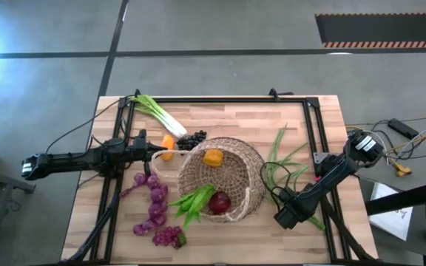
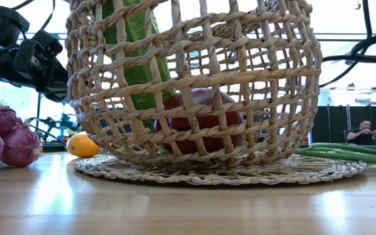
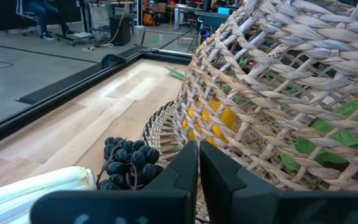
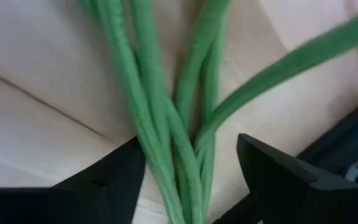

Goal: Build produce basket
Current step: Put the string beans into the basket

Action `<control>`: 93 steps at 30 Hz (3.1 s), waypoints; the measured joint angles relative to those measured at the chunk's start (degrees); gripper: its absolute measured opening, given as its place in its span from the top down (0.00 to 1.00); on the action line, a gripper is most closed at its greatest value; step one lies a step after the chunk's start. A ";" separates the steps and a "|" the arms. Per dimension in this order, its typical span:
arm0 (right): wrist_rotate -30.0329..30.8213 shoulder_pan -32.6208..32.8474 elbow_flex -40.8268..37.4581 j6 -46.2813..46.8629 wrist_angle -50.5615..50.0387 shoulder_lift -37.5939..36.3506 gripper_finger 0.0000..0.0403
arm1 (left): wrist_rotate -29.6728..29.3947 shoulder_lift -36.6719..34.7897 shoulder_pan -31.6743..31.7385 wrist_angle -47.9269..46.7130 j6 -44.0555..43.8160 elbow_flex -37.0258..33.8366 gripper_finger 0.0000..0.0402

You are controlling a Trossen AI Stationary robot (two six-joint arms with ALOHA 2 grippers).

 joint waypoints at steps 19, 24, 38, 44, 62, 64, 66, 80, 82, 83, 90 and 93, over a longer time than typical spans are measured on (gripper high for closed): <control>5.55 1.84 -4.69 -0.44 10.45 -5.03 0.95 | 0.00 0.00 0.00 -0.04 0.02 0.00 1.00; 21.36 5.36 -1.20 4.59 10.95 -10.78 0.95 | 0.00 0.06 -0.02 -0.07 0.02 0.00 1.00; 74.43 17.21 8.98 -2.69 9.43 -20.09 0.96 | 0.00 0.02 0.00 -0.02 0.02 0.00 1.00; 87.68 17.32 16.35 -15.40 9.34 -20.16 0.96 | 0.01 0.02 -0.01 -0.03 0.02 0.00 1.00; 98.68 4.30 40.01 -62.21 22.58 -11.18 0.96 | 0.01 0.00 -0.02 -0.04 0.01 0.00 1.00; 93.84 1.62 42.10 -70.35 29.29 -8.15 0.96 | 0.00 0.00 0.00 -0.04 0.02 0.00 1.00; 88.10 -0.51 44.17 -79.43 37.03 -4.83 0.96 | 0.00 0.00 -0.01 -0.04 0.00 0.00 1.00; 79.77 -10.20 66.68 -102.13 34.58 17.17 0.96 | 0.00 0.00 -0.02 -0.04 0.02 0.00 1.00; 79.48 -11.54 69.07 -100.64 31.24 18.25 0.96 | 0.00 0.00 -0.02 -0.04 0.02 0.00 1.00; 78.62 -12.40 69.99 -99.44 29.18 18.76 0.96 | 0.00 0.00 -0.02 -0.03 0.02 0.00 1.00; 63.20 -18.07 70.99 -81.88 14.98 23.04 0.96 | 0.00 0.00 -0.02 -0.03 0.01 0.00 1.00; 58.45 -19.69 70.99 -76.32 10.89 25.39 0.96 | 0.00 0.00 -0.02 -0.03 0.01 0.00 1.00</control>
